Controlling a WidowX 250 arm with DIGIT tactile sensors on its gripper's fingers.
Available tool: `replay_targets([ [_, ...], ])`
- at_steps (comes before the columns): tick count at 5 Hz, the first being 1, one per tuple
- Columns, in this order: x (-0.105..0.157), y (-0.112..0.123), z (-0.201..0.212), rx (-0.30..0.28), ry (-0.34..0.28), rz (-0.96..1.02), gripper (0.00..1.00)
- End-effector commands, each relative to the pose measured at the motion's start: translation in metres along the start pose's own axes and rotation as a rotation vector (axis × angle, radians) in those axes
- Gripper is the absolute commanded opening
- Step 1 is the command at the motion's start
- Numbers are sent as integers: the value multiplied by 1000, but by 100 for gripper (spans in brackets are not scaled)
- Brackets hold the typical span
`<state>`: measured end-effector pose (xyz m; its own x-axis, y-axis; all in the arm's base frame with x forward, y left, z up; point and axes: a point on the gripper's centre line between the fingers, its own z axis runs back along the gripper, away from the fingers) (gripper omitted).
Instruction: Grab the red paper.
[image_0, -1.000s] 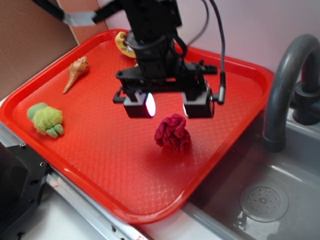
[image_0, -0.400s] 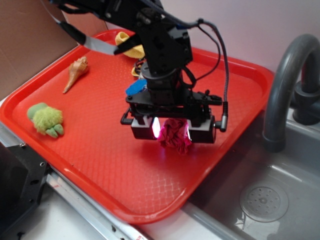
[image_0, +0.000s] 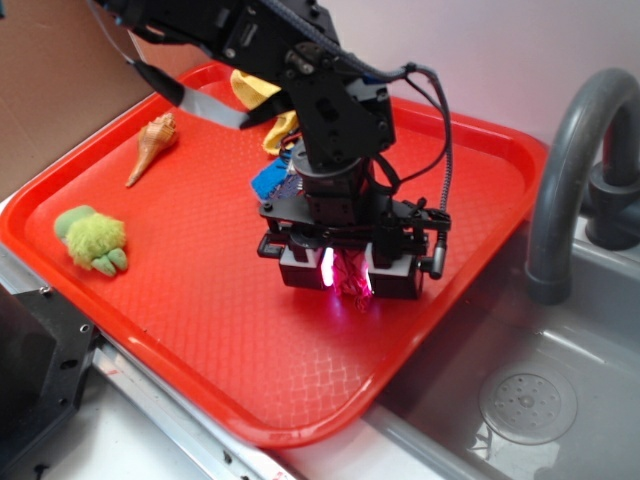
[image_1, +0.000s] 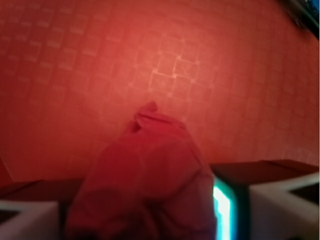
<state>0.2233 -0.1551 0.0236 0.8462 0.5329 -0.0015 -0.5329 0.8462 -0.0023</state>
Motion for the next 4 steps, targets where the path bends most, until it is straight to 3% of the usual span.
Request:
replay_targets([
  [1,11,9,42,35,-70,-45,0],
  [2,19,27,85,-11,-77,-101,0],
  [3,25,58,132,-175,-44,-182,0],
  [4,27,81,167,-283,16,-278,0],
])
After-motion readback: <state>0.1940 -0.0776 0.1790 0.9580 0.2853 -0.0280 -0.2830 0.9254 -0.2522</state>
